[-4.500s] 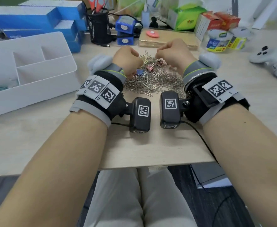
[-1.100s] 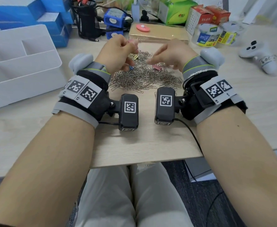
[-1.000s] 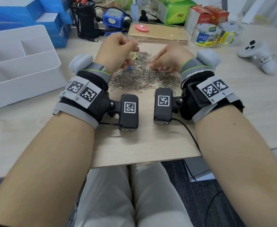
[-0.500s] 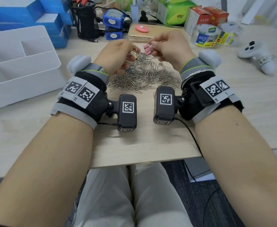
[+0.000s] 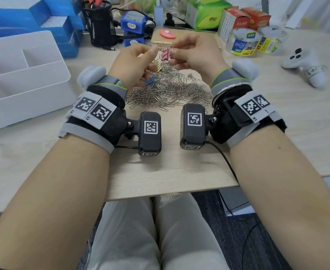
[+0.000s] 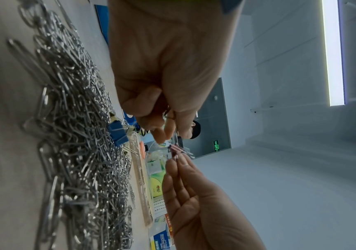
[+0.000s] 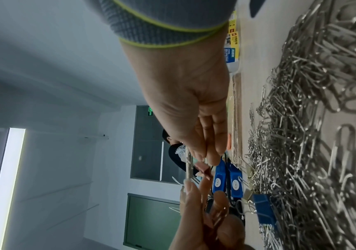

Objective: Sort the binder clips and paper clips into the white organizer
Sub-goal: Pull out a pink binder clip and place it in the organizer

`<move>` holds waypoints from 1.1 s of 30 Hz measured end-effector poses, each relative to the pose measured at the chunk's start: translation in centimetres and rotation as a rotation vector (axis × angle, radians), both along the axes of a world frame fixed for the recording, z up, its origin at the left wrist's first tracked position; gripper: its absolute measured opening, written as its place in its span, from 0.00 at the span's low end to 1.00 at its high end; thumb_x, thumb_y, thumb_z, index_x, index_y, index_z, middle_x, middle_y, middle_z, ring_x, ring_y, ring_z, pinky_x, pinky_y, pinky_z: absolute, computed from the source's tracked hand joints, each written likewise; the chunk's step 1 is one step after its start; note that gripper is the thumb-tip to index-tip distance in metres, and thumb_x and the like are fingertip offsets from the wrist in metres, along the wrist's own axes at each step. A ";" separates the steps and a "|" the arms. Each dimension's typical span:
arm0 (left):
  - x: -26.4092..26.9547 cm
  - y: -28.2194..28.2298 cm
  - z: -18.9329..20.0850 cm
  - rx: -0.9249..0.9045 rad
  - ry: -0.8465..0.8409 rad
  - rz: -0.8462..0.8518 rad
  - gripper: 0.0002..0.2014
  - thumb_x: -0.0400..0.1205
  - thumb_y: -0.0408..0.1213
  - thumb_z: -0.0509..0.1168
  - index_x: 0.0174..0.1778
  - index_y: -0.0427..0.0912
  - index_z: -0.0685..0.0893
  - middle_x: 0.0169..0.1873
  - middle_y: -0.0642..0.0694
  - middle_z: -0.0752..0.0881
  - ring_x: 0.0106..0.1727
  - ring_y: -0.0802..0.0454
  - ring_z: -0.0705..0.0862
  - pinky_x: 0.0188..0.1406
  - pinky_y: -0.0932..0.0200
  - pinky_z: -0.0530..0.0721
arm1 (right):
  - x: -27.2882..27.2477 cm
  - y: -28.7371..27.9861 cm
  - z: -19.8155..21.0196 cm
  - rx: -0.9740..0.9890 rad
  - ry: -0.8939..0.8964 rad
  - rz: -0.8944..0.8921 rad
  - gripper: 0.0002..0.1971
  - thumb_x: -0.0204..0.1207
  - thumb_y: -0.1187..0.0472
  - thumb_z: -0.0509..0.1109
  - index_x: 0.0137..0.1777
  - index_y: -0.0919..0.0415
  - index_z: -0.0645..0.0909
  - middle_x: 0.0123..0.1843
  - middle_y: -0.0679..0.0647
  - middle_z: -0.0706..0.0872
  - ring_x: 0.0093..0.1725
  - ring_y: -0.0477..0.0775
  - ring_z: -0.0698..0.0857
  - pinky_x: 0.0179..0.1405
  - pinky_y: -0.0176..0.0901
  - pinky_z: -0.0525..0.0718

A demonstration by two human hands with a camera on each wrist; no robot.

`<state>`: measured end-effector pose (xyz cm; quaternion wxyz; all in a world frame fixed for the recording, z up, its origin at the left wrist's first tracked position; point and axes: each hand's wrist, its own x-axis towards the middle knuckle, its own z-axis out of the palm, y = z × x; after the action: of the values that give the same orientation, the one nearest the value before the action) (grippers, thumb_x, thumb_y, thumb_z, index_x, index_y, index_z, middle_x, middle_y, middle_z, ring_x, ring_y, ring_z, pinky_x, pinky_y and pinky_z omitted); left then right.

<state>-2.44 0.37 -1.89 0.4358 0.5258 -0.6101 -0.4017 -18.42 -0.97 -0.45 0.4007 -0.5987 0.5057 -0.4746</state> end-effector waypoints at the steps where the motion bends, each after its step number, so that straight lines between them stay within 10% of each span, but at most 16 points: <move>1: 0.0 0.0 0.0 -0.013 -0.022 -0.014 0.11 0.84 0.50 0.61 0.49 0.48 0.82 0.32 0.51 0.82 0.19 0.63 0.73 0.12 0.73 0.67 | 0.2 0.1 0.0 -0.009 -0.005 0.022 0.09 0.75 0.74 0.70 0.38 0.62 0.78 0.33 0.58 0.85 0.23 0.41 0.86 0.25 0.33 0.85; 7: -0.3 0.2 0.1 -0.103 -0.017 0.006 0.13 0.84 0.49 0.61 0.35 0.49 0.80 0.29 0.52 0.80 0.17 0.65 0.73 0.13 0.71 0.69 | 1.1 0.5 0.2 -0.089 0.010 0.113 0.04 0.74 0.74 0.72 0.48 0.74 0.82 0.23 0.47 0.88 0.26 0.43 0.88 0.30 0.37 0.89; 17: 2.3 1.7 1.6 -0.084 0.054 0.082 0.15 0.85 0.49 0.58 0.35 0.46 0.77 0.29 0.49 0.83 0.20 0.60 0.78 0.14 0.68 0.72 | 4.9 0.9 1.1 -0.220 0.178 0.122 0.07 0.72 0.67 0.76 0.36 0.56 0.83 0.20 0.41 0.84 0.23 0.36 0.84 0.21 0.26 0.75; 22: 6.3 1.6 2.8 -0.173 -0.062 0.278 0.15 0.85 0.46 0.58 0.34 0.44 0.74 0.27 0.51 0.81 0.15 0.64 0.74 0.15 0.68 0.71 | 8.9 1.2 2.0 -0.241 0.284 0.202 0.09 0.77 0.60 0.71 0.54 0.62 0.84 0.36 0.44 0.85 0.27 0.38 0.82 0.22 0.30 0.78; 28: 13.0 0.1 3.3 -0.187 -0.199 0.556 0.14 0.77 0.42 0.56 0.24 0.47 0.69 0.13 0.54 0.80 0.18 0.60 0.75 0.34 0.59 0.74 | 13.5 0.4 2.8 -0.215 0.326 0.289 0.04 0.77 0.59 0.68 0.49 0.57 0.82 0.35 0.44 0.82 0.30 0.47 0.85 0.22 0.39 0.79; 33: 18.3 -0.3 4.0 -0.101 -0.183 0.652 0.15 0.79 0.40 0.57 0.25 0.50 0.75 0.07 0.63 0.76 0.09 0.65 0.71 0.21 0.66 0.70 | 16.9 0.3 2.5 -0.161 0.463 0.413 0.09 0.77 0.60 0.68 0.52 0.61 0.85 0.36 0.45 0.83 0.30 0.45 0.84 0.20 0.36 0.78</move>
<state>15.88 0.08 2.11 0.5103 0.7047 -0.4656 -0.1616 -1.56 -0.69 2.03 0.3140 -0.8106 0.4121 -0.2729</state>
